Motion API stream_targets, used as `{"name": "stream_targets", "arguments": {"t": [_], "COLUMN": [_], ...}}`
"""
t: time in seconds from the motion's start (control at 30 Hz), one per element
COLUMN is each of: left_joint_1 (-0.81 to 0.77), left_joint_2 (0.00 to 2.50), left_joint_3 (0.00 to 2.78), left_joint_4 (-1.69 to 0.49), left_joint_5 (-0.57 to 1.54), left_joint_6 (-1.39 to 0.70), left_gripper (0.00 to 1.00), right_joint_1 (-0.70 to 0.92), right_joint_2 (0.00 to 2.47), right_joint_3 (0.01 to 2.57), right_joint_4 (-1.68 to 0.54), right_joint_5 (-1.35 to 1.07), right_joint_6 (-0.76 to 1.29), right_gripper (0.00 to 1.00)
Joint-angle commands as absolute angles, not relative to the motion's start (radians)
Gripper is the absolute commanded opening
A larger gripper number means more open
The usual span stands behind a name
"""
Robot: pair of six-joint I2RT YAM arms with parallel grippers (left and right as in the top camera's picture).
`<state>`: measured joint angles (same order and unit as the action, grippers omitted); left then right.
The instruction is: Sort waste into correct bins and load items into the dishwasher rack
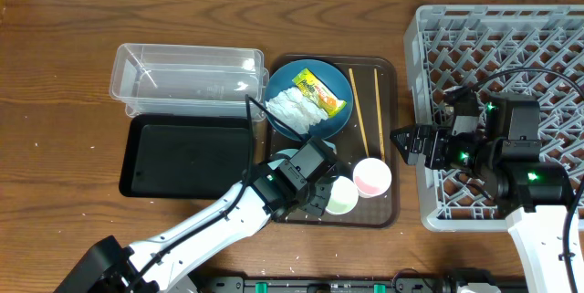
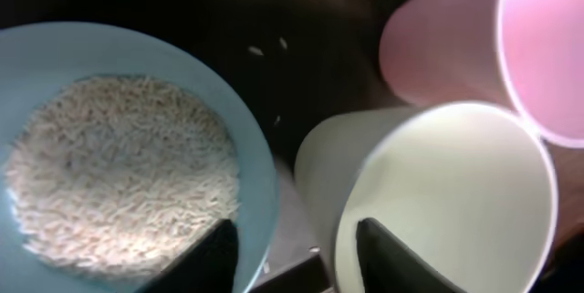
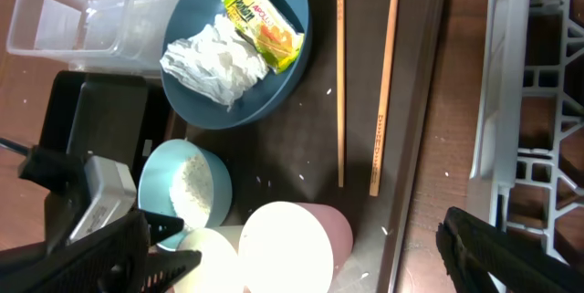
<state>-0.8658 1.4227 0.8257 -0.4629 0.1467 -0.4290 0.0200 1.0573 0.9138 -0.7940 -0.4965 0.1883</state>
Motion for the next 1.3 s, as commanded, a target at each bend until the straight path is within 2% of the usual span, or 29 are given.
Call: {"name": "stream_targets", "arguments": {"t": [0.0,0.07,0.27,0.37,0.53,0.67,0.77,0.87,1.07,1.27], "left_joint_1": [-0.868,-0.868,-0.835,-0.779,-0.596,-0.382,-0.246,-0.173,-0.147,-0.147], "left_joint_2": [1.423,1.422,1.36,1.281,1.127,1.07,1.083,1.111,1.158,1.176], "left_joint_3": [0.85,0.85,0.884,0.929,0.958,0.958,0.958,0.958,0.958,0.958], "left_joint_4": [-0.462,-0.469,-0.585,-0.645,-0.602,-0.511,-0.418,-0.35,-0.327,-0.326], "left_joint_5": [0.149,0.15,0.152,0.237,0.516,0.838,1.133,1.299,1.418,1.433], "left_joint_6": [-0.424,-0.424,-0.421,-0.4,-0.394,-0.401,-0.449,-0.496,-0.503,-0.503], "left_gripper": [0.19,0.06,0.06,0.06,0.06,0.06,0.06,0.06,0.06,0.06], "right_joint_1": [0.02,0.02,0.02,0.02,0.02,0.023,0.054,0.125,0.312,0.417], "right_joint_2": [1.059,1.059,1.059,1.058,1.059,1.059,1.059,1.059,1.059,1.06], "right_joint_3": [0.929,0.929,0.929,0.929,0.929,0.929,0.929,0.929,0.929,0.929], "right_joint_4": [-0.797,-0.798,-0.801,-0.797,-0.778,-0.695,-0.578,-0.453,-0.232,-0.184], "right_joint_5": [-0.494,-0.494,-0.494,-0.495,-0.608,-0.92,-1.136,-1.24,-1.137,-1.024], "right_joint_6": [0.202,0.202,0.201,0.202,0.196,0.089,0.07,0.073,0.191,0.209], "right_gripper": [0.99,0.99,0.99,0.99,0.98,0.88,0.86,0.86,0.87,0.82]}}
